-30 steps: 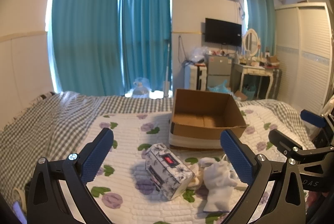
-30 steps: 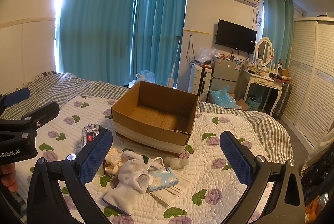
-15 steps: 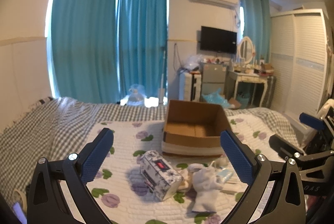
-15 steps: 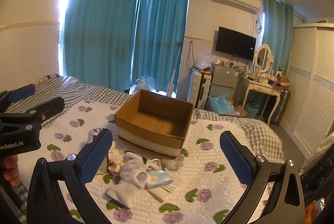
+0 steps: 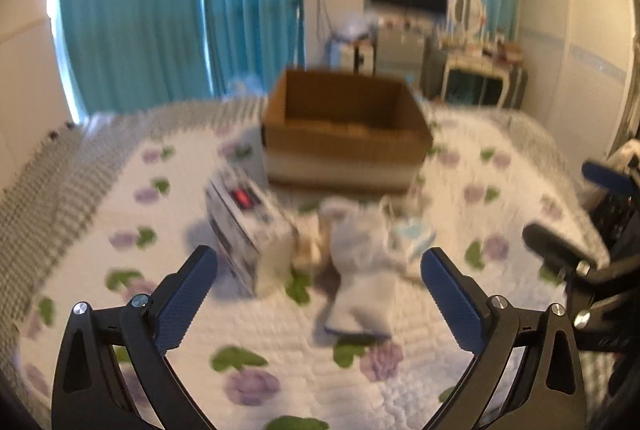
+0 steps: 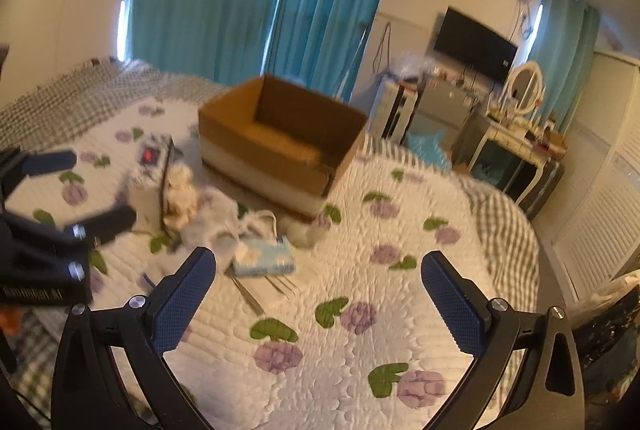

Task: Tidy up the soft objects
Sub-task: 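Lower the left tool onto the white sock and close on it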

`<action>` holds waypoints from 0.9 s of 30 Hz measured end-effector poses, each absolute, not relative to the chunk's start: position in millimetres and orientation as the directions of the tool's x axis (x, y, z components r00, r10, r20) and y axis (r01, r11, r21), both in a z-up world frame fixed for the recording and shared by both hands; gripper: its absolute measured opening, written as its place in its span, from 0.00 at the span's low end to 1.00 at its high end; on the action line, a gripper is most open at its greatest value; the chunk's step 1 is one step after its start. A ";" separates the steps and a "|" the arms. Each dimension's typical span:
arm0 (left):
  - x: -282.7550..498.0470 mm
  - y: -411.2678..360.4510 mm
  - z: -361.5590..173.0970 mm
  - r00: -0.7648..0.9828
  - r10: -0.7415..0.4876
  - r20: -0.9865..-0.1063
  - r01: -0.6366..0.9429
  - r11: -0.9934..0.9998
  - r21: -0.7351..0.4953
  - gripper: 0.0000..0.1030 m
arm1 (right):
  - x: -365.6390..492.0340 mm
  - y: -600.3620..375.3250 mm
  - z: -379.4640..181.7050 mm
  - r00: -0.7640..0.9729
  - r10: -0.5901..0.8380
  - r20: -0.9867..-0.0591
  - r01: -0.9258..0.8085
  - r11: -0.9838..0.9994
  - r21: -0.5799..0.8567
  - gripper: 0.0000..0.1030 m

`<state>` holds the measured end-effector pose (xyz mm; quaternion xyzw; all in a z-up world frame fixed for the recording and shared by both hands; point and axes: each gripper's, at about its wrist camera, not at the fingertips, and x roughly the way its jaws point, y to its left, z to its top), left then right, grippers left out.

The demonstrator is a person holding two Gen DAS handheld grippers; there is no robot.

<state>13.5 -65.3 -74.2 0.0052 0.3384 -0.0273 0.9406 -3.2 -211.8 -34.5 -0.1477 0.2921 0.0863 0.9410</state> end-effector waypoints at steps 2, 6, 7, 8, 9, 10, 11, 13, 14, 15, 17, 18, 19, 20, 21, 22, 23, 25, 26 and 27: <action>20.4 -72.6 -94.9 0.734 -0.047 -0.678 0.055 0.998 -0.010 0.98 | 7.7 -214.6 -45.3 0.798 0.071 -0.598 -0.257 0.938 -0.232 1.00; 39.4 -91.6 -127.2 0.675 -0.053 -0.736 0.095 0.995 0.015 0.86 | 23.3 -213.7 -62.6 0.780 0.074 -0.622 -0.277 0.931 -0.237 1.00; 44.9 -95.2 -132.7 0.664 -0.054 -0.746 0.106 0.994 0.022 0.82 | 26.5 -213.8 -67.7 0.773 0.074 -0.630 -0.282 0.930 -0.236 1.00; 49.4 -97.6 -136.0 0.657 -0.064 -0.751 0.122 0.992 0.022 0.82 | 29.5 -213.9 -72.6 0.765 0.075 -0.640 -0.287 0.929 -0.233 1.00; 52.8 -99.1 -138.8 0.650 -0.072 -0.756 0.133 0.991 0.021 0.82 | 31.6 -214.6 -77.0 0.755 0.076 -0.651 -0.291 0.929 -0.229 1.00; 57.0 -100.9 -142.1 0.640 -0.079 -0.764 0.143 0.990 0.018 0.81 | 34.7 -215.8 -82.9 0.744 0.075 -0.663 -0.292 0.930 -0.223 1.00; 60.8 -102.1 -144.7 0.628 -0.088 -0.773 0.152 0.988 0.012 0.79 | 36.7 -215.9 -86.2 0.739 0.074 -0.669 -0.290 0.932 -0.217 1.00; 68.1 -103.4 -149.2 0.603 -0.105 -0.790 0.168 0.986 -0.002 0.57 | 41.3 -218.6 -89.5 0.726 0.084 -0.683 -0.289 0.938 -0.191 1.00; 71.0 -103.8 -150.9 0.591 -0.121 -0.797 0.181 0.983 -0.015 0.54 | 42.6 -219.7 -89.8 0.722 0.091 -0.686 -0.288 0.941 -0.179 1.00; 73.3 -104.4 -152.7 0.577 -0.138 -0.805 0.195 0.980 -0.029 0.47 | 43.4 -220.9 -90.0 0.720 0.098 -0.687 -0.287 0.943 -0.167 1.00; 75.1 -103.1 -154.2 0.569 -0.145 -0.810 0.204 0.978 -0.032 0.38 | 46.1 -222.9 -90.1 0.715 0.103 -0.691 -0.283 0.947 -0.151 1.00; 73.9 -101.0 -152.8 0.569 -0.154 -0.808 0.206 0.978 -0.041 0.33 | 46.6 -223.2 -90.6 0.714 0.103 -0.692 -0.281 0.948 -0.149 1.00; 72.4 -98.5 -150.4 0.573 -0.160 -0.804 0.208 0.977 -0.046 0.31 | 47.1 -222.8 -90.8 0.712 0.103 -0.694 -0.282 0.948 -0.148 1.00; 69.9 -96.1 -146.9 0.581 -0.162 -0.798 0.210 0.977 -0.045 0.30 | 47.5 -221.8 -90.8 0.710 0.104 -0.697 -0.285 0.947 -0.149 1.00; 66.7 -93.6 -142.2 0.591 -0.162 -0.790 0.210 0.977 -0.043 0.29 | 47.8 -220.6 -90.1 0.708 0.105 -0.698 -0.288 0.946 -0.150 1.00; 64.5 -91.5 -138.1 0.599 -0.161 -0.784 0.208 0.977 -0.042 0.29 | 48.2 -218.6 -89.1 0.707 0.109 -0.699 -0.293 0.944 -0.150 1.00; 62.1 -89.1 -133.6 0.607 -0.161 -0.778 0.206 0.978 -0.043 0.29 | 48.8 -217.0 -88.0 0.707 0.114 -0.698 -0.299 0.942 -0.149 1.00; 55.9 -81.1 -122.0 0.628 -0.166 -0.760 0.202 0.978 -0.048 0.29 | 52.1 -210.7 -85.4 0.704 0.128 -0.698 -0.320 0.935 -0.151 1.00; 54.1 -78.3 -117.2 0.638 -0.160 -0.753 0.196 0.980 -0.043 0.29 | 55.2 -207.2 -85.2 0.702 0.134 -0.700 -0.333 0.930 -0.156 1.00; 52.2 -75.0 -112.4 0.650 -0.150 -0.745 0.188 0.982 -0.034 0.29 | 58.7 -204.2 -85.6 0.697 0.142 -0.703 -0.348 0.924 -0.158 1.00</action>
